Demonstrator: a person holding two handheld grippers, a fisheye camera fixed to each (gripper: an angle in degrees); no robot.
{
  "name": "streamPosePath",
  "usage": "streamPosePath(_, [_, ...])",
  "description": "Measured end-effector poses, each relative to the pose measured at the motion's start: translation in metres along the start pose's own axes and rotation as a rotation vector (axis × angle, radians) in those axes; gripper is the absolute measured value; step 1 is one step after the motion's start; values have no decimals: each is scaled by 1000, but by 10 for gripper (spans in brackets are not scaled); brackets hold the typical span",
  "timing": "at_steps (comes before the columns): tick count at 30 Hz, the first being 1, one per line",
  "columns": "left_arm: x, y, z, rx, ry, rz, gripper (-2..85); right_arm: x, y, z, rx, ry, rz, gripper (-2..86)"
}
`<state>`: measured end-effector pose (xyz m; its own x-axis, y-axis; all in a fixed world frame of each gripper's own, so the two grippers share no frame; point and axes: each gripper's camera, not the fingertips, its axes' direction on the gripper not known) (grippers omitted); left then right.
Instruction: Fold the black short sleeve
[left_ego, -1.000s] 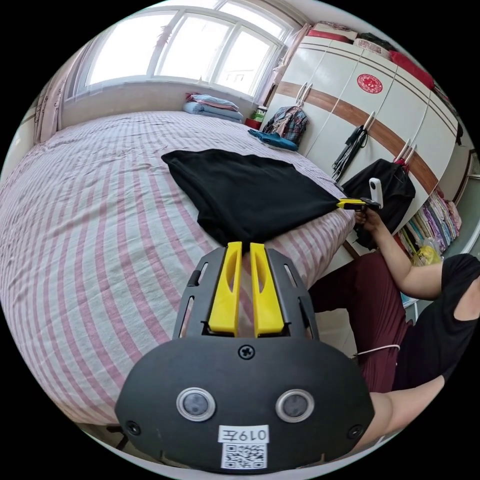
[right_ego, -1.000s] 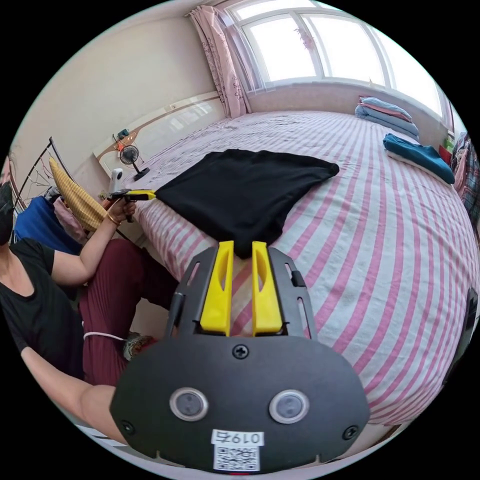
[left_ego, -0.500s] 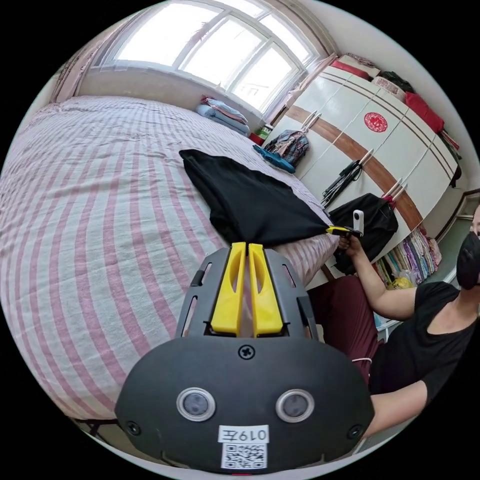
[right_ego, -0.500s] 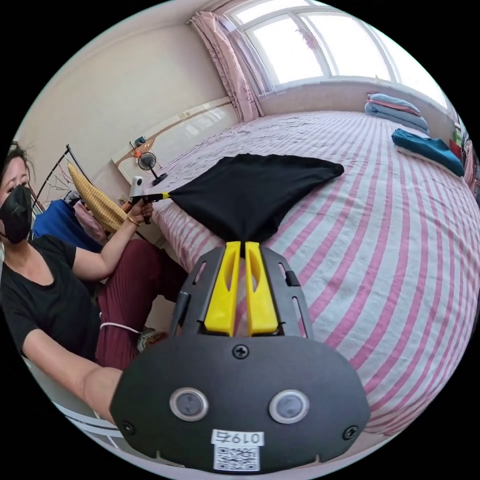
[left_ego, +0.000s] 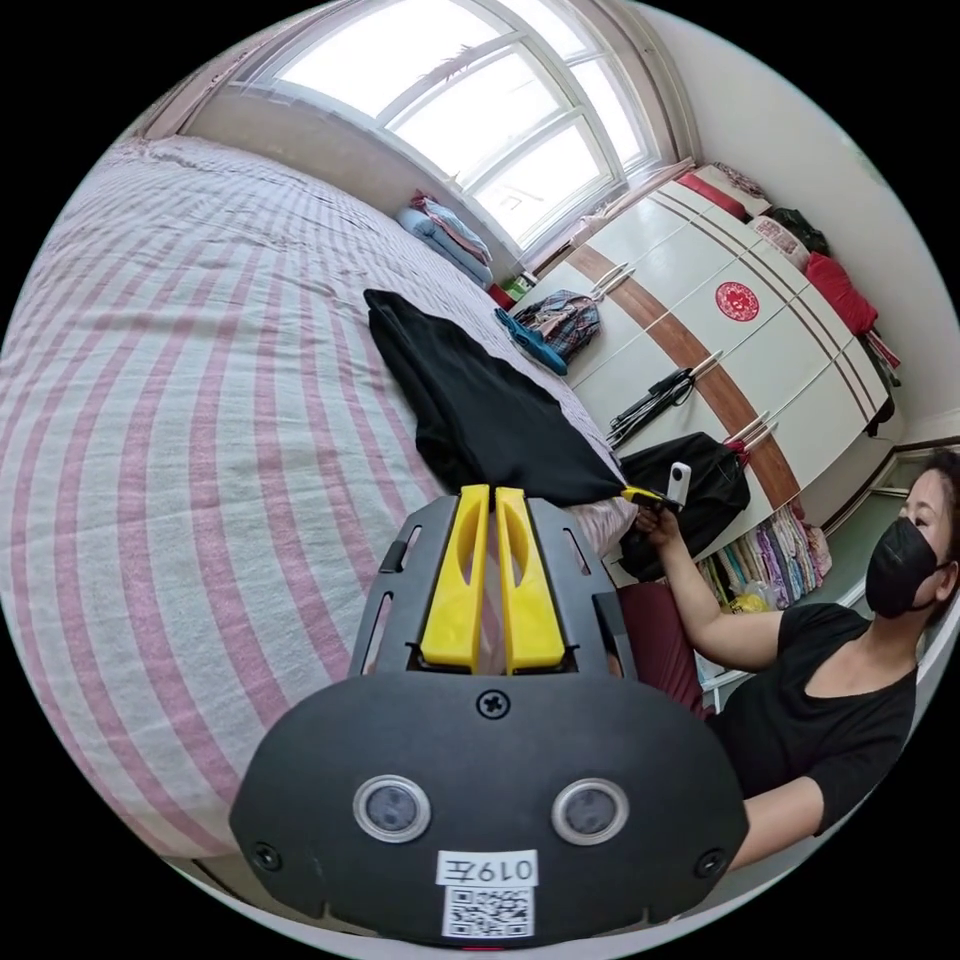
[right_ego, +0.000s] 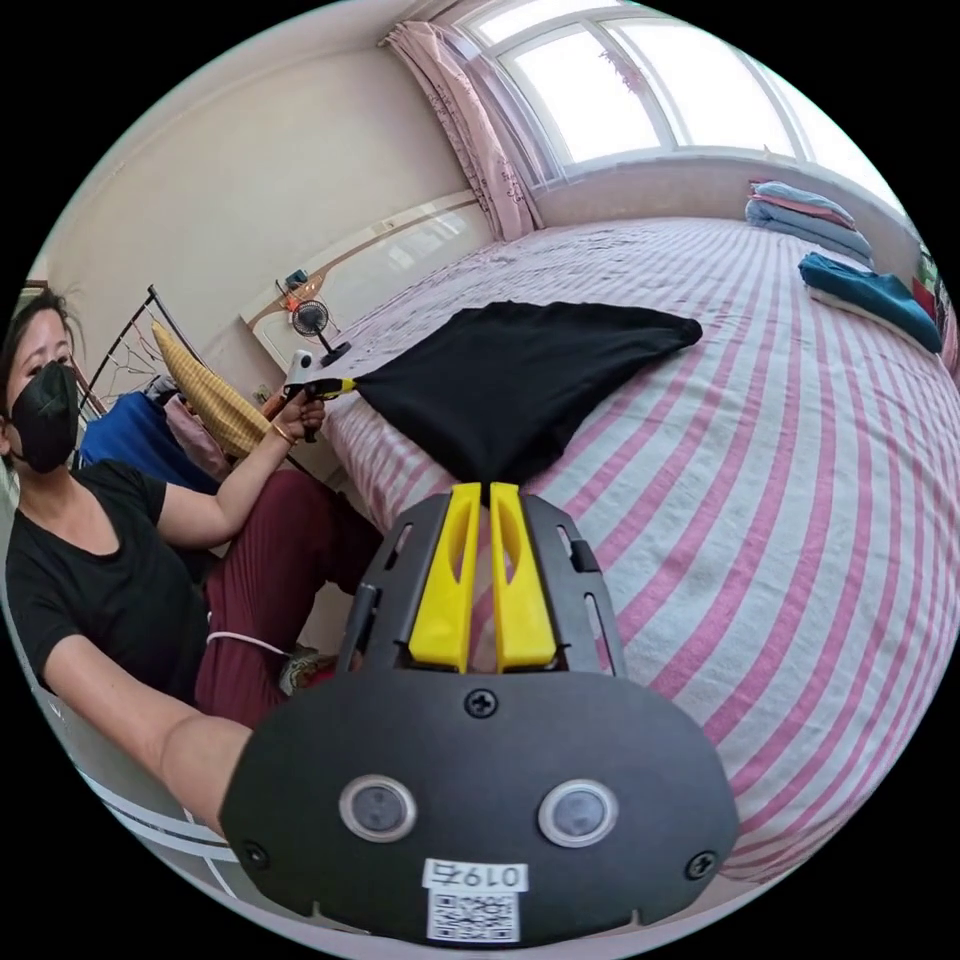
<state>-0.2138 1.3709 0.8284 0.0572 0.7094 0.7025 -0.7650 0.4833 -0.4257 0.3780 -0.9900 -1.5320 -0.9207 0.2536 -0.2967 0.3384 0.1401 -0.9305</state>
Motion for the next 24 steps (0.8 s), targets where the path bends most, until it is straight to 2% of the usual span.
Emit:
streamPosePath(2, [3,-3,7,-22,-53,-7,14,6,1,-5,27,-22,17,5])
streamPosePath(5, [8,-6,27,-113,-120,-20,13,19,-2,9,-49,-22,64,6])
streamPosePath(10, [20,-8,43,-153,-128,-54,11,24,-6,13,-78,-27,106,30])
streamPosePath(12, [29,-8,45,-145,-129,-51,10,21,-7,10,-77,-2,96,53])
streamPosePath(14, [51,-7,37,-36,-191,-37,9,15,-10,5,-70,83,104,53])
streamPosePath(17, [88,-10,33,162,-222,54,10,-16,-18,-12,60,267,17,11])
streamPosePath(18, [96,-12,37,185,-229,76,10,-33,-20,-19,183,284,-48,2])
streamPosePath(20, [114,-26,67,127,-339,83,11,-48,-25,-17,286,298,-107,-4])
streamPosePath(22, [118,-34,94,70,-454,33,11,-43,-38,-3,267,467,-28,-4])
streamPosePath(24, [118,-38,120,15,-461,5,12,-28,-42,2,303,504,38,0])
